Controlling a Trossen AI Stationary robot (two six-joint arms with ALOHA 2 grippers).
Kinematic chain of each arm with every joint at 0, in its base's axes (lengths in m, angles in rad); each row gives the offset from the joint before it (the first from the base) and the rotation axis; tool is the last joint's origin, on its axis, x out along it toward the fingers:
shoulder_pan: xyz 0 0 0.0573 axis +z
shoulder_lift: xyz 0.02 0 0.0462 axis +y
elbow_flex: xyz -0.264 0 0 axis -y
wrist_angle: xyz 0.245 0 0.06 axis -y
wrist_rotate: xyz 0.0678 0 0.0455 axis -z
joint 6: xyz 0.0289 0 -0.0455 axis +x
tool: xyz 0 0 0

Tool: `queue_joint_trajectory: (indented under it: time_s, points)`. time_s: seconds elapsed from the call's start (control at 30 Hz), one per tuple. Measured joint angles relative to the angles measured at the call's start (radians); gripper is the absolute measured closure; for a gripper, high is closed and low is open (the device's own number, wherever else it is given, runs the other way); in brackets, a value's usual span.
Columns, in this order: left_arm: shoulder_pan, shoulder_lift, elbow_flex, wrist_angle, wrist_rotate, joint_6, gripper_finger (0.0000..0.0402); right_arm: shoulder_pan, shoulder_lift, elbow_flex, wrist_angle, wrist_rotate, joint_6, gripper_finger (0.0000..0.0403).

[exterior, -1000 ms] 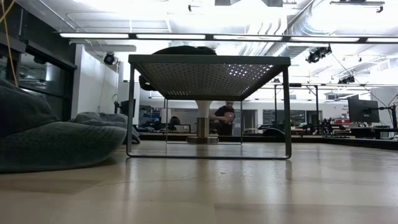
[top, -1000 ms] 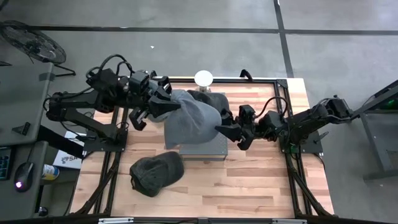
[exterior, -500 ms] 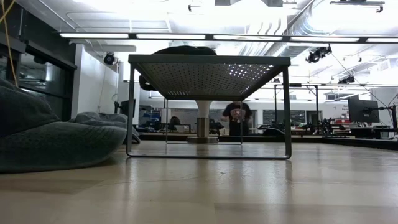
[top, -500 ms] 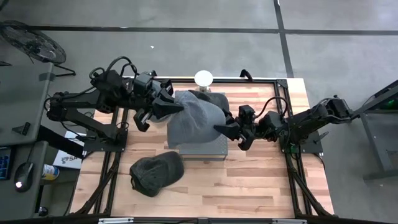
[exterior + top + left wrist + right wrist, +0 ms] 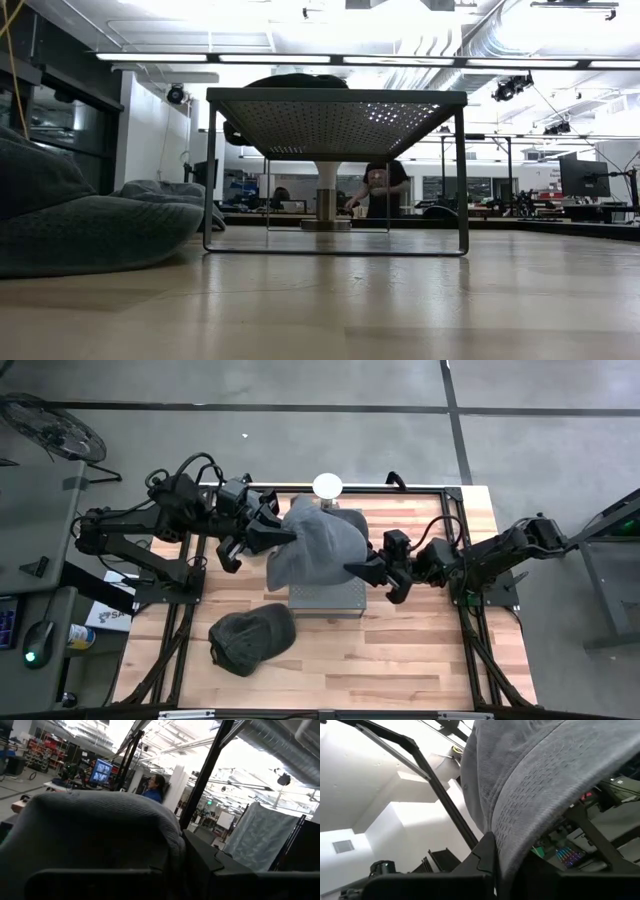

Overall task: Pick & Place hat
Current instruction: Put the bottom gray cap on the shelf

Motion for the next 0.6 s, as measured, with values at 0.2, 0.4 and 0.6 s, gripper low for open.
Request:
queue_joint_trajectory:
  time_s: [0.2,0.4,0.6]
  points:
    - [0.000,0.000,0.000,0.012,0.039,0.017,0.0308,-0.004,-0.026,0.000,-0.015,-0.036,-0.001,0.0399]
    - [0.000,-0.019,0.000,0.011,0.033,0.019,0.0210,-0.005,-0.085,0.000,-0.120,-0.035,-0.020,0.0399]
    - [0.000,-0.085,0.000,-0.053,-0.053,0.033,0.0158,-0.005,-0.176,0.000,-0.240,-0.032,-0.057,0.0399]
